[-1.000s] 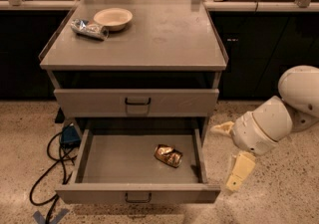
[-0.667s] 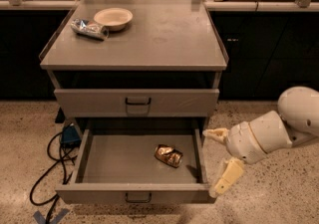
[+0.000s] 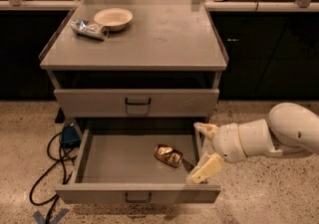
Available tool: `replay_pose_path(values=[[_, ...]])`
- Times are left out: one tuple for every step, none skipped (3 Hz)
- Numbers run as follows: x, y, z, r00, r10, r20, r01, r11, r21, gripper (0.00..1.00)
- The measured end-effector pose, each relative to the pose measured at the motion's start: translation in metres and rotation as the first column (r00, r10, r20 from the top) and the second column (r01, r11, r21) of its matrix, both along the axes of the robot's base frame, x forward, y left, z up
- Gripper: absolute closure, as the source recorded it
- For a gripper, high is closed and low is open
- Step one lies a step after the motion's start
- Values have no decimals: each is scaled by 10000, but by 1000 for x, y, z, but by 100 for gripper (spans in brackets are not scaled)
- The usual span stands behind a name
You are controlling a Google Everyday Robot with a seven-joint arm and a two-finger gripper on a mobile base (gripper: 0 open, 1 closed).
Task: Pick orange can from middle drawer and place on counter
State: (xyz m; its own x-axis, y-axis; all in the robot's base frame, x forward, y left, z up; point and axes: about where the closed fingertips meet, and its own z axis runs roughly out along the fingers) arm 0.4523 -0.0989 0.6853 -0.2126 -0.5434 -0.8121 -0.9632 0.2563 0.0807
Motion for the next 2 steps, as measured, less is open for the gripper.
replay_pose_path(values=[[-4,1,1,9997,-30,255,42,9991,-433,0],[-11,21,-11,9974,-414,593,445,9976,-527,0]])
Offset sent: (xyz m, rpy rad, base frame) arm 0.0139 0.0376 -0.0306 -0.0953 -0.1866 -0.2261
